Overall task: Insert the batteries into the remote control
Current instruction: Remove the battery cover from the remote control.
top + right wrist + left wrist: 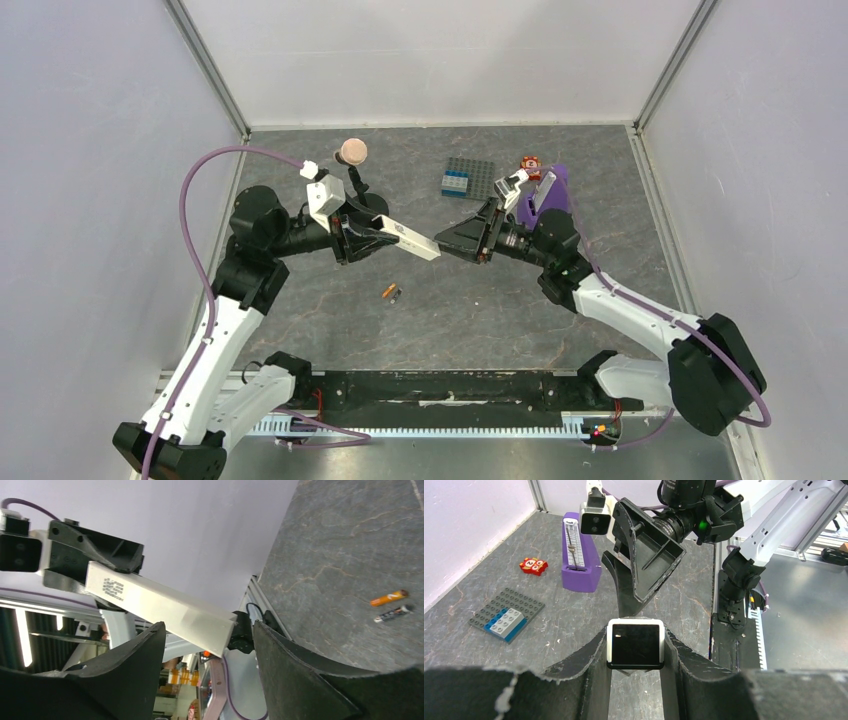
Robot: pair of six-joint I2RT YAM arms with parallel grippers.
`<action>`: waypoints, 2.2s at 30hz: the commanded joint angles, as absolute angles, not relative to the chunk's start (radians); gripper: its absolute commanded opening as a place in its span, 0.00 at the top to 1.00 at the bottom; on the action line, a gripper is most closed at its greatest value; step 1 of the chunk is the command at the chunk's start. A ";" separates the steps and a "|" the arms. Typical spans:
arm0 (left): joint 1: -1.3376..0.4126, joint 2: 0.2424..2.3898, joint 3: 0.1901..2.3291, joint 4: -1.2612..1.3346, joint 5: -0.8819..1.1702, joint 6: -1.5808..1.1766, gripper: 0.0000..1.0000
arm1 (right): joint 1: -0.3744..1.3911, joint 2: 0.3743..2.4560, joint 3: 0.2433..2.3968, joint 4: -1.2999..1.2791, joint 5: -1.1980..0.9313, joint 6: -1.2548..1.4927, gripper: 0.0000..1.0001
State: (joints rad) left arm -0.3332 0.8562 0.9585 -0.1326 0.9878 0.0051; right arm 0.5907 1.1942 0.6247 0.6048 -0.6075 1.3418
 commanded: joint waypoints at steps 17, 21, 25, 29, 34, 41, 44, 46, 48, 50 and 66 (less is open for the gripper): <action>-0.336 0.824 0.922 -0.010 0.980 -0.022 0.98 | 0.592 1.242 0.635 0.742 -0.697 1.469 0.37; -0.337 0.822 0.923 -0.008 0.981 -0.024 0.98 | 0.594 1.248 0.642 0.732 -0.712 1.469 0.48; -0.337 0.819 0.923 -0.011 0.979 -0.019 0.98 | 0.594 1.245 0.645 0.694 -0.711 1.450 0.57; -0.336 0.819 0.936 -0.059 0.976 0.012 0.98 | 0.592 1.237 0.659 0.634 -0.691 1.406 0.66; -0.336 0.814 0.953 -0.184 0.973 0.105 0.98 | 0.591 1.228 0.666 0.589 -0.673 1.370 0.74; -0.336 0.802 0.950 -0.268 0.976 0.179 0.98 | 0.585 1.212 0.672 0.571 -0.642 1.342 0.90; -0.336 0.814 0.962 -0.326 0.972 0.224 0.98 | 0.582 1.203 0.654 0.637 -0.636 1.367 1.00; -0.336 0.819 0.972 -0.362 0.971 0.256 0.98 | 0.581 1.195 0.622 0.723 -0.634 1.415 1.00; -0.336 0.821 0.976 -0.390 0.964 0.279 0.98 | 0.577 1.186 0.593 0.806 -0.623 1.460 1.00; -0.336 0.818 0.975 -0.413 0.957 0.299 0.98 | 0.570 1.172 0.571 0.863 -0.608 1.492 1.00; -0.336 0.806 0.976 -0.505 1.024 0.337 0.98 | 0.511 1.121 0.517 0.363 -0.283 1.126 1.00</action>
State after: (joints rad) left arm -0.3332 0.8196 0.9379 -0.5022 0.9730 0.2901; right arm 0.5259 1.1389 0.5388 0.5945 -0.4580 1.3251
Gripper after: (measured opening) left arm 0.410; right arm 0.008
